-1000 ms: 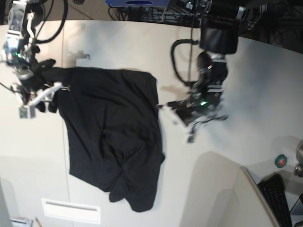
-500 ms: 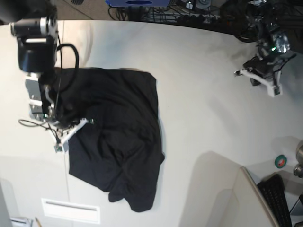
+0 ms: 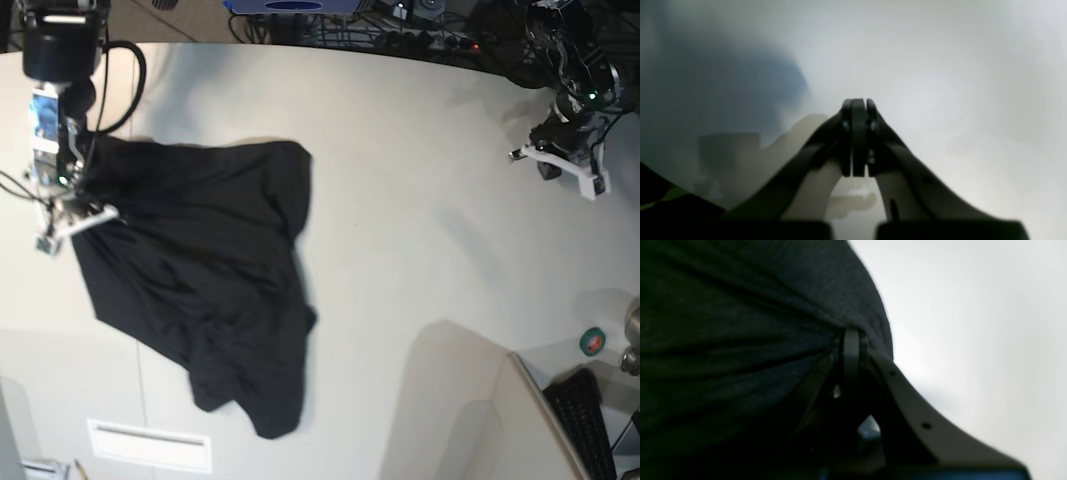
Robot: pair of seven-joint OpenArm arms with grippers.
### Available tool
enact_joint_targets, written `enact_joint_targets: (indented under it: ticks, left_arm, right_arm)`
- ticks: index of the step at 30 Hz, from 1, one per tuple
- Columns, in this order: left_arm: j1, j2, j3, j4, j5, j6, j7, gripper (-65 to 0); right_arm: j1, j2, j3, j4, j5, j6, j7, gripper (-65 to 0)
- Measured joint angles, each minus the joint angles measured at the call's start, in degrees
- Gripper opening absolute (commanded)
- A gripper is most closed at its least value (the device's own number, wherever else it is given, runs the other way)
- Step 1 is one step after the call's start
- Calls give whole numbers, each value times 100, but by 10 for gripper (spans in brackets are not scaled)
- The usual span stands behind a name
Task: Layout the t-shirt on the table in an organized manner, then fold the t-shirt properly
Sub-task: 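Grasp the shirt body with the right gripper and reposition it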
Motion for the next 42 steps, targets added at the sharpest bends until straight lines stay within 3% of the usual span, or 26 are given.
enact_joint_targets:
  ticks: [7, 10, 13, 16, 19, 20, 23, 24, 25, 33, 34, 37, 42]
  left_arm:
    - [-4, 26, 756, 0, -22, -35, -28, -650]
    - [-9, 4, 931, 0, -4, -24, -28, -650]
    - [-24, 33, 944, 0, -42, -50, -22, -650]
    - [-11, -20, 855, 0, -17, 20, -20, -650]
    - [-11, -142, 713, -11, -28, -48, -44, -650]
    - [-9, -160, 619, -11, -33, -46, -37, -650]
    - [7, -175, 225, -15, -22, -42, -22, -650]
    - [22, -181, 94, -17, -20, -4, -11, -650]
    - [31, -188, -7, -22, -20, -4, 0, -650]
    - [160, -170, -94, -20, -24, -48, -39, -650]
    - [188, -164, -96, -22, -22, -46, -20, -650]
    - [192, -157, -111, -26, -24, -48, -17, -650]
    - [256, -162, -114, -26, -22, -46, -37, -650]
  right_arm:
    - [-728, 50, 90, 1314, -24, -138, -55, -650]
    - [-1106, 151, -789, 2437, -31, -101, -28, -650]
    - [-1198, 48, -1766, 3095, -2, -4, -229, -650]
    - [-885, 42, -2743, 3073, 17, -37, -850, -650]
    - [-321, 87, -3665, 2721, -22, -101, -859, -650]
    - [-138, 76, -3932, 2573, -4, -96, -861, -593]
    - [413, 17, -4570, 1947, -4, -52, -850, -329]
    - [570, -22, -4701, 1705, 37, -55, -857, -278]
    - [704, -98, -4771, 1447, -2, -74, -863, -267]
    - [1716, -719, -4791, -337, -7, -72, -778, -386]
    - [1762, -721, -4791, -450, -31, -85, -708, -428]
    - [1696, -673, -4791, -494, -28, -101, -437, -650]
    - [1340, -671, -4758, -125, -15, -103, -452, -650]
